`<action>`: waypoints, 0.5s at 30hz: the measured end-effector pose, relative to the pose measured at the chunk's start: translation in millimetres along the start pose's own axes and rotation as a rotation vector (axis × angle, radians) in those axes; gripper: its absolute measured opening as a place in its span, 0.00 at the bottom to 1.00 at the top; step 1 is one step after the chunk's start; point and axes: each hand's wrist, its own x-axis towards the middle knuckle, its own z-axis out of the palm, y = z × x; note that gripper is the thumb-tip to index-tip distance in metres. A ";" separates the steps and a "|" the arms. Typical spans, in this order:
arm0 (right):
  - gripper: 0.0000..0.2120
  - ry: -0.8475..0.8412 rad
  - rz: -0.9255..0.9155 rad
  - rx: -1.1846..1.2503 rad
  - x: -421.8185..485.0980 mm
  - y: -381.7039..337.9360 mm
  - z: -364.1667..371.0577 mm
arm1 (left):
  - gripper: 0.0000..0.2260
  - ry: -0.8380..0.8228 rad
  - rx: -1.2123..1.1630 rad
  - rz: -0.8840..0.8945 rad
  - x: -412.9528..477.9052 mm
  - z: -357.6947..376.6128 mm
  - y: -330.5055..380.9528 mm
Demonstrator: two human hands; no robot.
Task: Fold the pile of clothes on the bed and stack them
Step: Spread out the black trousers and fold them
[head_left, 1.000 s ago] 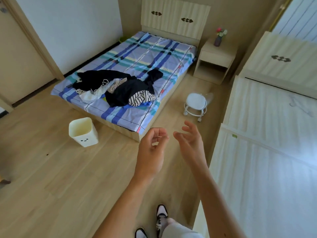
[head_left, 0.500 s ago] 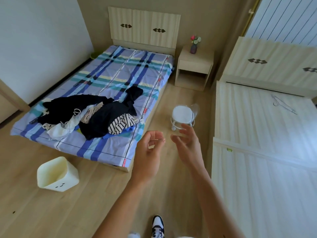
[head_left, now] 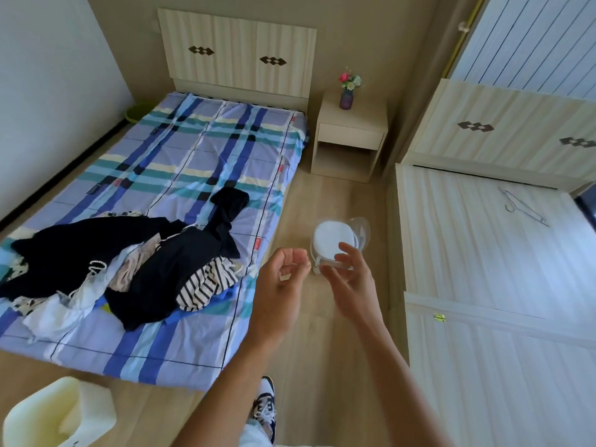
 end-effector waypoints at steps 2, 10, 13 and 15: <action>0.26 0.027 0.031 -0.003 30.4 -7.3 7.6 | 0.08 -0.017 -0.010 -0.038 38.1 -4.5 2.6; 0.25 0.113 0.080 0.006 132.8 -19.0 27.6 | 0.11 -0.096 -0.024 -0.030 166.0 -0.8 9.5; 0.25 0.100 0.106 0.011 178.7 -17.9 31.1 | 0.10 -0.102 -0.017 -0.046 211.0 9.2 4.7; 0.25 0.088 0.113 0.013 213.0 -16.1 32.9 | 0.10 -0.093 -0.002 -0.060 241.8 19.6 -0.6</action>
